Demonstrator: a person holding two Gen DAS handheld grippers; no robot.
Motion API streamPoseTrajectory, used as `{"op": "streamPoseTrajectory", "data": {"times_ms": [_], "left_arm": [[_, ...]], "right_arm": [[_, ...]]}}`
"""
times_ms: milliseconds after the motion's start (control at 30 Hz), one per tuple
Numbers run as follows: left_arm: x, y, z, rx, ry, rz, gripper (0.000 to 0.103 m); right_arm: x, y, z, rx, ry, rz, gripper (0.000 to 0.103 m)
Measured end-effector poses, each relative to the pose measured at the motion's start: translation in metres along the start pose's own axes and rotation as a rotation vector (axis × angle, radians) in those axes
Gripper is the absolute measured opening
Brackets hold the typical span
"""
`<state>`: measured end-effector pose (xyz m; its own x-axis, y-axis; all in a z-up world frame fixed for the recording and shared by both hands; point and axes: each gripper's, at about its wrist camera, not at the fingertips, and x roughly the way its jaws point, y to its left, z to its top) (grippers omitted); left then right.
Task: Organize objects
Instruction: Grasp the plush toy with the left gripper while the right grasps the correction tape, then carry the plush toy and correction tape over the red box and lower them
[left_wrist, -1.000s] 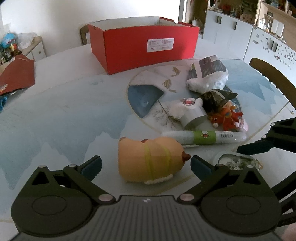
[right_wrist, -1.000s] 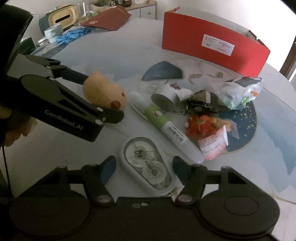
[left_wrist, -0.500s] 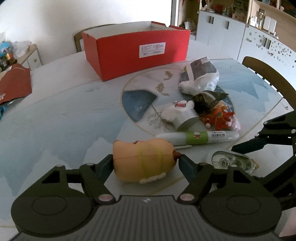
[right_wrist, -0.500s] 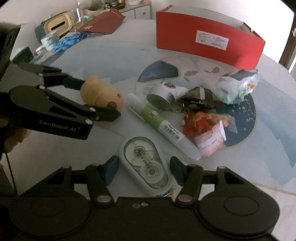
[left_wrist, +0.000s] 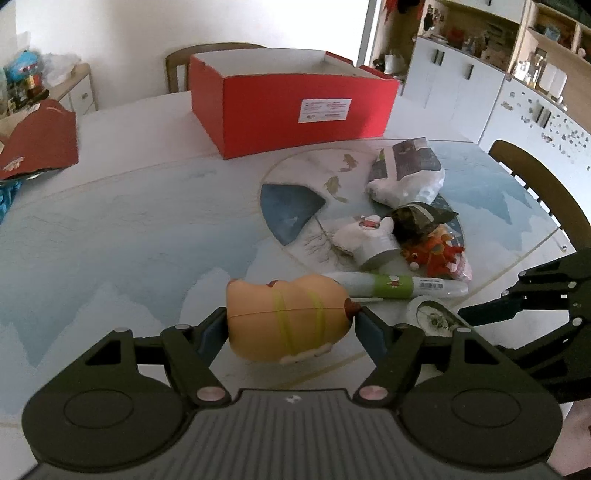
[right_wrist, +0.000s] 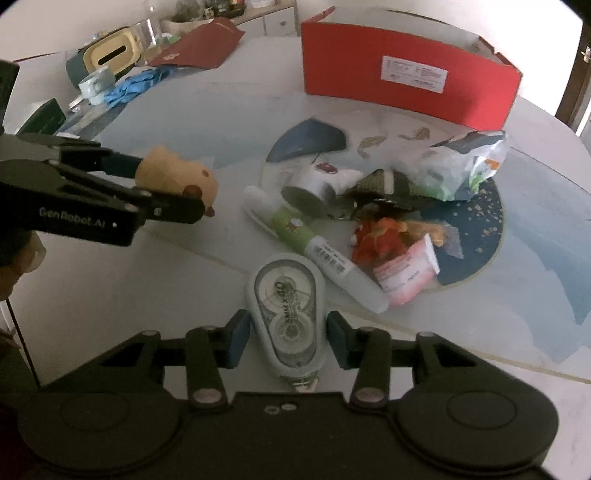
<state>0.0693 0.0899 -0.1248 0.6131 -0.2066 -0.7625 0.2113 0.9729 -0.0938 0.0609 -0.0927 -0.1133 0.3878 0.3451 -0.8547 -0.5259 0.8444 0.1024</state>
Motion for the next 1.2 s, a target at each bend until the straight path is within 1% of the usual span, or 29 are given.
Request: {"op": "streamPoseTrajectory", "data": {"times_ms": [167, 300, 333, 500, 633, 733, 833, 1033, 1200], "left_arm": [[0.002, 0.002, -0.001, -0.003, 0.016, 0.003, 0.074], [0.001, 0.002, -0.001, -0.009, 0.02, 0.002, 0.074], [0.001, 0.003, -0.001, -0.009, 0.022, 0.002, 0.074], [0.001, 0.003, -0.002, -0.014, 0.028, 0.004, 0.074], [0.001, 0.004, -0.003, -0.021, 0.032, 0.002, 0.074], [0.001, 0.004, -0.004, -0.022, 0.036, 0.002, 0.074], [0.0, 0.005, -0.004, -0.028, 0.038, 0.002, 0.074], [-0.006, 0.005, 0.001, -0.049, 0.035, -0.015, 0.074], [-0.012, -0.001, 0.01, -0.053, 0.026, -0.039, 0.074]], "right_arm": [[0.006, 0.006, 0.003, -0.036, -0.004, 0.003, 0.047], [0.011, 0.009, 0.007, -0.049, -0.009, 0.007, 0.061], [0.012, 0.009, 0.008, -0.048, -0.009, 0.009, 0.061], [0.017, 0.01, 0.014, -0.053, -0.014, 0.002, 0.061], [0.017, 0.011, 0.015, -0.073, -0.016, -0.003, 0.051], [0.016, 0.011, 0.014, -0.079, -0.016, 0.0, 0.05], [0.013, 0.009, 0.016, -0.055, -0.016, 0.002, 0.05], [-0.011, 0.003, 0.022, -0.013, -0.062, 0.03, 0.05], [-0.035, -0.008, 0.033, 0.012, -0.108, 0.046, 0.05]]}}
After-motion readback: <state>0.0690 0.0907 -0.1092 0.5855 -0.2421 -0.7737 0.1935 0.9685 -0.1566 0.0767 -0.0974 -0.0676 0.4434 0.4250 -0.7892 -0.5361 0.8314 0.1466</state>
